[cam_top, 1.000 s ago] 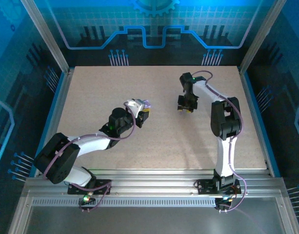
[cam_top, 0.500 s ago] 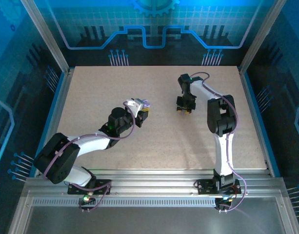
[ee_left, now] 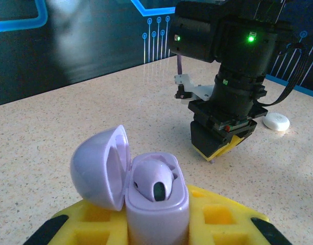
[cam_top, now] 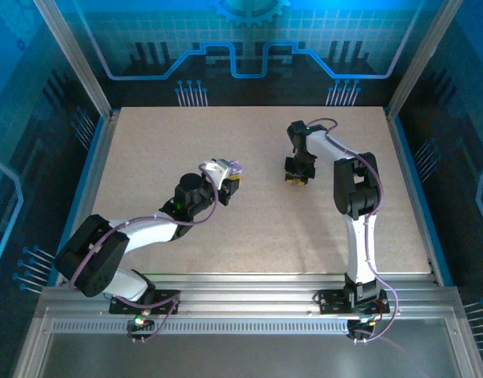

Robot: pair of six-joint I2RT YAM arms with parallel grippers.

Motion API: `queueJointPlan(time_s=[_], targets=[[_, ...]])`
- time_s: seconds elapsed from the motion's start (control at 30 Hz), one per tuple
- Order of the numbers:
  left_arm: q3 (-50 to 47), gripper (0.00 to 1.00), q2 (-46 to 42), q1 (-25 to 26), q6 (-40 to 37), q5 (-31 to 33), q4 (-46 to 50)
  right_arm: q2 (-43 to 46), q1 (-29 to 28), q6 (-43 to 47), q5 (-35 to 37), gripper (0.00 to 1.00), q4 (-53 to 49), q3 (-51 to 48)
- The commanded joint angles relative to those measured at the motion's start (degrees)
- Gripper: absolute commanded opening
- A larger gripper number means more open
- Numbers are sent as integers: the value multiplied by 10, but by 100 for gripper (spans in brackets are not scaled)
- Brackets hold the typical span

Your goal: Insert wireless bluetooth earbuds into charging case

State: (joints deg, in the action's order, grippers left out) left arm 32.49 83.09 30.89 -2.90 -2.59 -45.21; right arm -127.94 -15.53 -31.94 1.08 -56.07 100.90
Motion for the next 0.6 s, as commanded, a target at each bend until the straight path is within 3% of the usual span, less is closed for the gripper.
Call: queueJointPlan(time_s=[0.0,0.57], targets=[[4,18,1,-7,6,-4,-2,-17,9,4,-9,26,-11,17],[10,18,3,-10,5,-9,-2,-18,12,11,1,26,-10,24]])
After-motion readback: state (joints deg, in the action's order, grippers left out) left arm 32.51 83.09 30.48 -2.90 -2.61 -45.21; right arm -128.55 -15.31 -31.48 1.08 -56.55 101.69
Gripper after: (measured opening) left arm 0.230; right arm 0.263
